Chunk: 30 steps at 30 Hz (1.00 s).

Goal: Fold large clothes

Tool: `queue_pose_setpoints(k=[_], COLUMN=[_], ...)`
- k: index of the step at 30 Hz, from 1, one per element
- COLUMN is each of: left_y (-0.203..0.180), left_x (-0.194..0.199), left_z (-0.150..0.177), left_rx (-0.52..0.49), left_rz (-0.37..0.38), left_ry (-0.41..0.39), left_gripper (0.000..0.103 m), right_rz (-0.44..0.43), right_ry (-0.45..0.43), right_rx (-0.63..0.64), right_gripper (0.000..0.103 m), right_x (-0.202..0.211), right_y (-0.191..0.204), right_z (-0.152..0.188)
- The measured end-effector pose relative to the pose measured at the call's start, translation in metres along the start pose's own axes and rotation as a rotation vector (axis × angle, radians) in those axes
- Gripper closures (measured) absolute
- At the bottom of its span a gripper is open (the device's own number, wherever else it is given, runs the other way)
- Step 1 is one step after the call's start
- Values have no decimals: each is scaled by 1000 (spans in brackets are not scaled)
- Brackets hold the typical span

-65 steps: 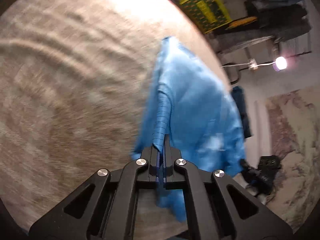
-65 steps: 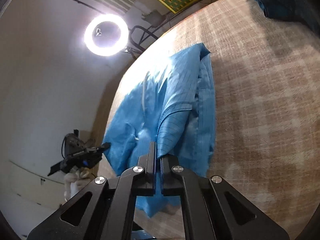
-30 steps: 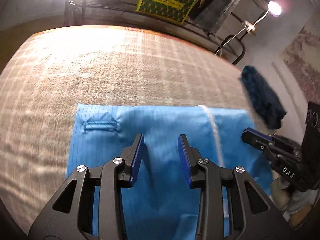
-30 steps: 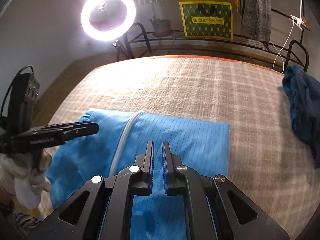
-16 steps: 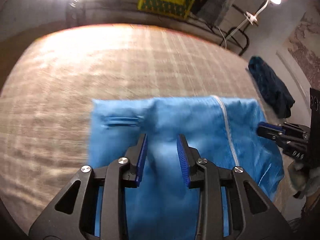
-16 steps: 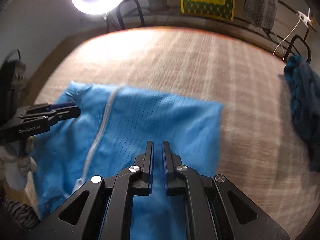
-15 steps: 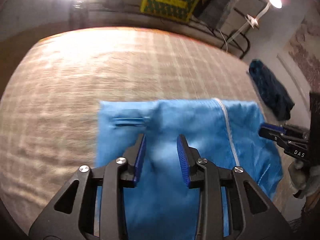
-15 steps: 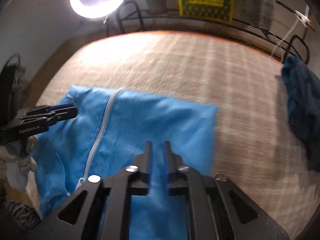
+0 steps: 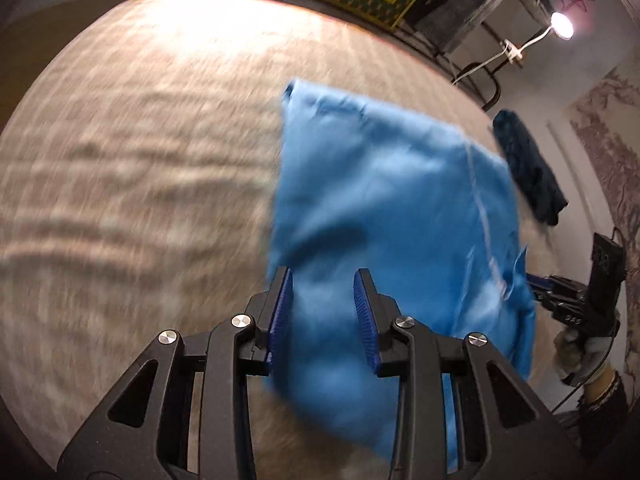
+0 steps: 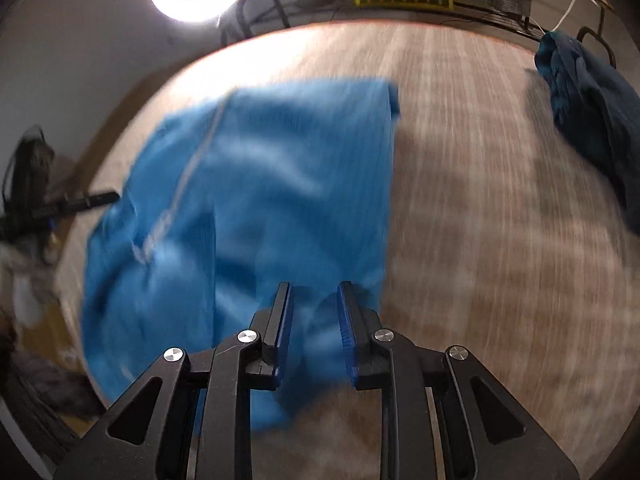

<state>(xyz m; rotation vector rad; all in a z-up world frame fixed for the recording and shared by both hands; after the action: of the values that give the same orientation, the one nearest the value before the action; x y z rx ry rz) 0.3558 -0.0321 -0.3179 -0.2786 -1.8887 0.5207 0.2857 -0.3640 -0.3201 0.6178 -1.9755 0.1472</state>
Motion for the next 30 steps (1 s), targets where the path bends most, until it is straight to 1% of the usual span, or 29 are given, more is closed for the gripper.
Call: queue_pose_setpoints(k=[2,5,7,8,9,10,11,12,13,16,17,19,22,25,28,30], left_y=[9,21,27,29,33,35,36,38,40,32,28,26,28,30,28,24], left_x=[4,17,31,37,44,49,51,53,52,43,37,27,16,6,-3,-6], left_z=[11,21,20,21,20,17,14,10,7,-7,-12,-14,-17,-20,-24,-31], left_rx=[-13,12,57,74,95,122,153,196,234,343,366,393,410,439,442,428], left_rz=[-20,-8,40,66,90,113,141,177,209,315,339,357,350,378,405,419], left_ry=[5,3,-15,-25,-37,-48,-53,-50,-41,2,23,60,78,109,144,162], left_gripper=[71,71,71,67,63,50,43,41,41,41,40,40,40,40,40,40], right_rz=[-8,-20,-46,-62,-81,-96,-100,-102,-110,-213,-235,-256,-279,-330,-376,-416], right_ry=[9,12,-15,-42,-75,-118,-143,-177,-196,-212,-205,-187,-173,-166,-185,-190], right_rx=[-6,-8,-3,-8,-20,-45,-68,-106,-135,-239,-255,-284,-328,-390,-422,-445], right_gripper=[82,82,82,82,79,64,53,39,37,37,37,37,37,37,37,40], right_x=[7,23,36,44,51,58,61,64,64,55,51,41,26,13,11,8], right_y=[2,3,6,8,8,5,2,-4,-7,-20,-24,-32,-38,-45,-49,-49], right_z=[14,32,37,37,35,32,30,26,23,15,10,4,0,-1,-4,-7])
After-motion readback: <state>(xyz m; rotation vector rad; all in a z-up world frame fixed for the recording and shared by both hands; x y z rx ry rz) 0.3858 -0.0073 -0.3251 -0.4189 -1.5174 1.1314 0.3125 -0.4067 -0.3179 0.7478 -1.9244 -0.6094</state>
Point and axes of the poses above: each gripper's, at about its wrist camera, not at the fingertips, and x roughly against the way its jaws point, y to its left, z to its underside, the point moved 9 cm from there along -x, roughly the way its jaws point, and after that the axes turned 11 degrees about x, right-handed, at the moved point
